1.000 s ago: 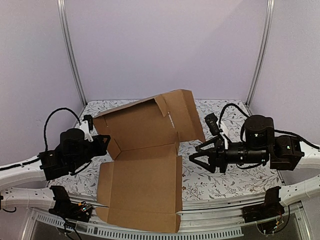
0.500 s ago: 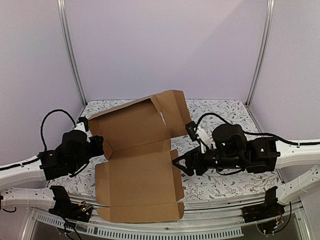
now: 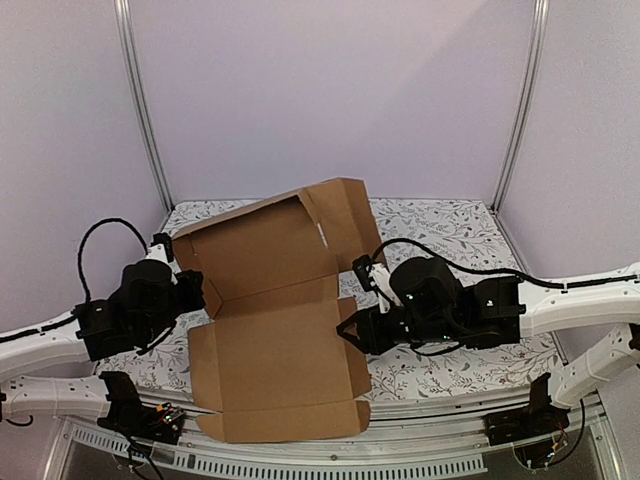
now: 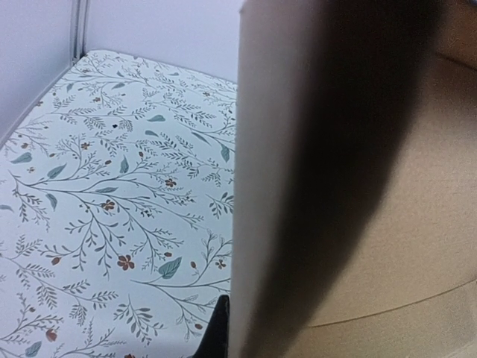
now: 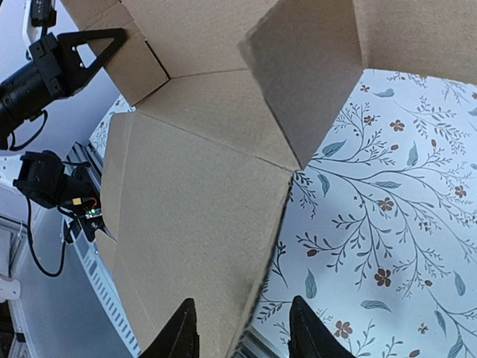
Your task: Fold the paper box
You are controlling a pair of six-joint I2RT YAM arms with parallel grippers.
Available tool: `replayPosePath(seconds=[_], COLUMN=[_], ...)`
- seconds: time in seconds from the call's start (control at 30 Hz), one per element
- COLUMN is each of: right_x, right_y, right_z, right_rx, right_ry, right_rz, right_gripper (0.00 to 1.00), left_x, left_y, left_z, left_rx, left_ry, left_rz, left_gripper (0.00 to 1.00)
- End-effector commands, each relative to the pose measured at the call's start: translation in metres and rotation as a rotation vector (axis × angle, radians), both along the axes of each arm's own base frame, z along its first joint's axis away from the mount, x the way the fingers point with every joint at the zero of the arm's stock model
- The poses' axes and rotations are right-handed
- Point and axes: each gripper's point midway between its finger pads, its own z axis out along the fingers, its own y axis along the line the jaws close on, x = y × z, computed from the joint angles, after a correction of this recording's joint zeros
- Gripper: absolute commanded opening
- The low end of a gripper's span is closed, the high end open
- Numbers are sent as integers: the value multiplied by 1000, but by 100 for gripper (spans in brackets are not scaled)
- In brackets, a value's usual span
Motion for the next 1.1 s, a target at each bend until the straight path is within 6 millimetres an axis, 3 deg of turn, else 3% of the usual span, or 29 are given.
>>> replayPosePath(seconds=[0.0, 0.27, 0.77, 1.07], right_x=[1, -7, -26, -42], right_y=[4, -3, -21, -22], right_z=[3, 10, 43, 51], right_rx=[14, 100, 388, 501], right_ry=[1, -14, -108, -121], right_rz=[-10, 15, 96, 180], right_gripper=[32, 16, 2, 0], left_x=[1, -4, -10, -16], left_y=[2, -1, -16, -31], left_z=[20, 25, 24, 42], left_rx=[-63, -123, -255, -400], left_ry=[-36, -32, 11, -51], left_rz=[20, -7, -61, -160], left_gripper=[0, 0, 0, 0])
